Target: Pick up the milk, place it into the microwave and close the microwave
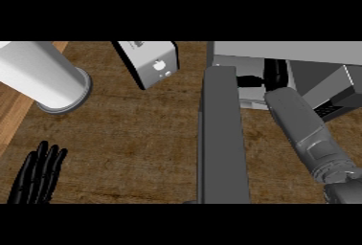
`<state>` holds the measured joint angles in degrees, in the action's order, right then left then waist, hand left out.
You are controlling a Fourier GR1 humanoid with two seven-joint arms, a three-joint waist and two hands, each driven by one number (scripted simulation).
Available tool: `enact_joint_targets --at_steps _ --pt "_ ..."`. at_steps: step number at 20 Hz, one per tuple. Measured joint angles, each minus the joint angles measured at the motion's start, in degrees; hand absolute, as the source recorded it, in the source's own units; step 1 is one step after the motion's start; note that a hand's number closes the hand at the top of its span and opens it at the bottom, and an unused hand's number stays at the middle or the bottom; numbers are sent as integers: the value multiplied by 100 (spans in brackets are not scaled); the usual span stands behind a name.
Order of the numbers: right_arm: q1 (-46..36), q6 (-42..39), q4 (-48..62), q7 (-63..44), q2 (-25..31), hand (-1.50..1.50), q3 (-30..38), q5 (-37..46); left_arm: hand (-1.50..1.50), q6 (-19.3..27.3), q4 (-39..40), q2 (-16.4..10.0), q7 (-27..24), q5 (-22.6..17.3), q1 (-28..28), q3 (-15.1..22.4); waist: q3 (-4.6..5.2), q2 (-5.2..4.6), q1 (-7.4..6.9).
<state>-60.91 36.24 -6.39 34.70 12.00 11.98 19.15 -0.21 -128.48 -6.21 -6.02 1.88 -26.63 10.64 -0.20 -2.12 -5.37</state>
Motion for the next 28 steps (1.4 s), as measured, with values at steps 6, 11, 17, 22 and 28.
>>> enact_joint_targets --at_steps 6,11,17,22,28 --pt "99 -74 -86 249 252 -150 144 -104 -150 54 -76 66 -30 151 -134 156 2 31 67" --pt "128 -245 -117 391 449 -150 289 -219 -150 70 -148 89 20 191 -202 227 2 44 98" --pt "262 -955 -150 677 551 -150 479 -428 -150 146 -257 148 42 339 -348 380 2 72 151" --pt "490 -1536 -206 952 509 -150 672 -664 -150 208 -311 206 83 454 -381 521 20 111 212" --pt "736 -2069 -272 1136 358 -150 755 -817 -150 246 -176 289 14 511 -378 690 40 160 279"
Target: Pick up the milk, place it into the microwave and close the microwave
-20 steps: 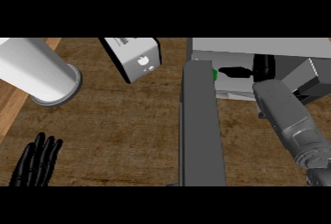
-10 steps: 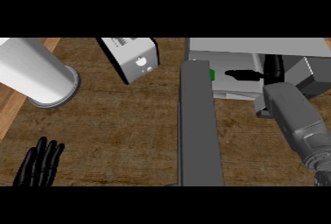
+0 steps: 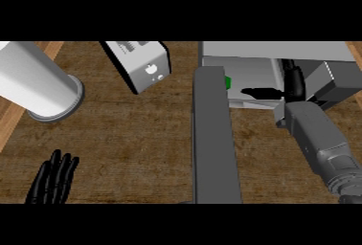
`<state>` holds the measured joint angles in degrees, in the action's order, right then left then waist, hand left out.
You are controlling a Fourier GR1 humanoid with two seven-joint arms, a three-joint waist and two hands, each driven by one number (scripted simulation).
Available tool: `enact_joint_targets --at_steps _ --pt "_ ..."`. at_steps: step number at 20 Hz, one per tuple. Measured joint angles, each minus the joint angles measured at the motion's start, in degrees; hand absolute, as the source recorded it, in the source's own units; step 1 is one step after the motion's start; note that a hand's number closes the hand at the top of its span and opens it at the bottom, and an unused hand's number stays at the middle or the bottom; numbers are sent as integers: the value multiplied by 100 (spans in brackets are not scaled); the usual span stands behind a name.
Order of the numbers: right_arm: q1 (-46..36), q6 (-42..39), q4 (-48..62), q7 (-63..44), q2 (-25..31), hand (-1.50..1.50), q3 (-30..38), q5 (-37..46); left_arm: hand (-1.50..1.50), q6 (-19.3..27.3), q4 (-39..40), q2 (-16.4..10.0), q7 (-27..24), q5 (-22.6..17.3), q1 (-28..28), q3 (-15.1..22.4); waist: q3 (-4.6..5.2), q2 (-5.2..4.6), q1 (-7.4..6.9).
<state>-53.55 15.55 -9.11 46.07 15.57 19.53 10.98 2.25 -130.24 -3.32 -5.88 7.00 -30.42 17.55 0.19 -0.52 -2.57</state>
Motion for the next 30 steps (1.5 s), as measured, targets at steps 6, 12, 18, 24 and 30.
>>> enact_joint_targets --at_steps 6,12,18,24,30 --pt "316 -635 -118 129 -123 -150 -32 -78 -150 -23 33 -27 -59 -64 6 -20 26 54 51" --pt "886 -904 -216 315 -343 -150 -111 -103 -150 81 -47 32 32 6 -88 104 30 97 103" --pt "1526 -1357 -266 577 -494 -150 -77 -264 -150 32 61 -14 -21 8 -69 175 -2 70 170" --pt "2192 -1758 -447 824 -573 -150 -63 -443 -150 -308 185 -235 8 -220 81 244 -16 60 237" --pt "2870 -2369 -691 1083 -686 -150 -204 -511 150 -625 511 -366 183 -196 501 513 -17 62 285"
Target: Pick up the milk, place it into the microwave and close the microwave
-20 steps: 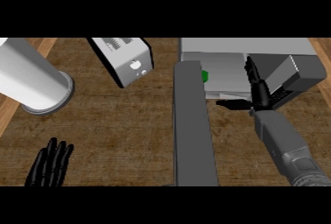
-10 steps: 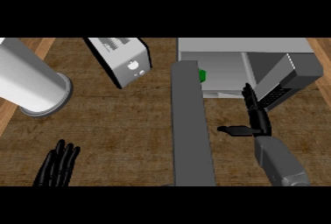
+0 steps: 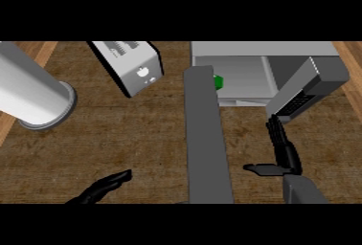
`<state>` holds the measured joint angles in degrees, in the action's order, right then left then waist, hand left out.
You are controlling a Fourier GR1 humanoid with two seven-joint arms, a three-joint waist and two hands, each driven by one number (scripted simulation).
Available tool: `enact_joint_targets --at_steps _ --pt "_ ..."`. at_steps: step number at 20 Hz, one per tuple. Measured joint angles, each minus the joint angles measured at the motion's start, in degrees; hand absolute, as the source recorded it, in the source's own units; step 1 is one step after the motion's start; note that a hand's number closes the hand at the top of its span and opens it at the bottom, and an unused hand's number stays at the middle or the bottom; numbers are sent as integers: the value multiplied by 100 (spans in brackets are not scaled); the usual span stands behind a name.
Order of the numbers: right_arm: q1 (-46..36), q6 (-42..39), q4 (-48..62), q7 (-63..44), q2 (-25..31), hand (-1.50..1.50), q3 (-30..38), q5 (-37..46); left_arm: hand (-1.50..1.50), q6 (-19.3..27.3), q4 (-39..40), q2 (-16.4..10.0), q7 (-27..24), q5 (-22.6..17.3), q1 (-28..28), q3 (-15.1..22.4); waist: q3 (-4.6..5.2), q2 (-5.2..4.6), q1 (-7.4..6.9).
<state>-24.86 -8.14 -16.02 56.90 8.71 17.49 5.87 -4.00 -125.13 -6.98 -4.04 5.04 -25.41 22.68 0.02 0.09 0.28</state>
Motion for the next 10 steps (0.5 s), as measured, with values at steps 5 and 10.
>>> enact_joint_targets --at_steps 5,10 --pt "633 -242 -543 -3 67 -150 -132 -118 150 9 319 104 105 197 439 144 0 6 23" --pt "1332 -427 -1277 -36 88 -150 -294 -272 150 -105 746 174 307 218 889 214 5 12 58"
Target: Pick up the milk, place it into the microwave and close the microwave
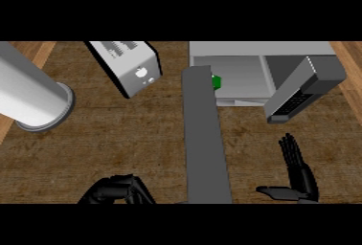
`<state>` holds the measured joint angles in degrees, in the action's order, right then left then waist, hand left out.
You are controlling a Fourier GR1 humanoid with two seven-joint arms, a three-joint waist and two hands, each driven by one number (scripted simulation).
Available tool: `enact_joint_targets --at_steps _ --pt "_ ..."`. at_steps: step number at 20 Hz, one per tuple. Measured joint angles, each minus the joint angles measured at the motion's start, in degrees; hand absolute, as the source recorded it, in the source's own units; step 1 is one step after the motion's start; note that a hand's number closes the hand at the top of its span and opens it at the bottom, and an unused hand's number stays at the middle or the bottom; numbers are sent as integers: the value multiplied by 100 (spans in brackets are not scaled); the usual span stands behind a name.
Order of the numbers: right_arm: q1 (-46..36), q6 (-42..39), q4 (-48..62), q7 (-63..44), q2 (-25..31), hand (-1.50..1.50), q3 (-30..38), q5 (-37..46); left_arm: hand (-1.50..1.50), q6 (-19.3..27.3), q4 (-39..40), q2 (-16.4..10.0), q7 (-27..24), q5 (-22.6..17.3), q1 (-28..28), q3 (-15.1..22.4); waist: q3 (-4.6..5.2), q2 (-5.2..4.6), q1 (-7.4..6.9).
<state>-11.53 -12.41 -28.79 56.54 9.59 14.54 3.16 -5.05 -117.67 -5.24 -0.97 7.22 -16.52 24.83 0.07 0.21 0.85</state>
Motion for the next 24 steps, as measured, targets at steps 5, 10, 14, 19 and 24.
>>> enact_joint_targets --at_steps 5,10,14,19,24 --pt "658 -160 -676 -77 96 -150 -150 -167 150 -251 558 97 308 -9 824 0 -2 -9 34" --pt "1173 -285 -1329 -164 228 -150 -263 -370 150 -606 1320 239 467 -18 1446 245 -3 -10 57" --pt "1663 -395 -1866 -207 321 -150 -356 -567 150 -596 1895 392 504 58 1904 578 -3 -8 71" --pt "2088 -549 -2656 -363 420 -150 -549 -813 150 -24 2717 516 324 267 2615 1203 0 -8 114" --pt "2285 -819 -3346 -622 650 -150 -714 -1151 150 754 3515 526 392 -111 3436 1897 5 -20 249"
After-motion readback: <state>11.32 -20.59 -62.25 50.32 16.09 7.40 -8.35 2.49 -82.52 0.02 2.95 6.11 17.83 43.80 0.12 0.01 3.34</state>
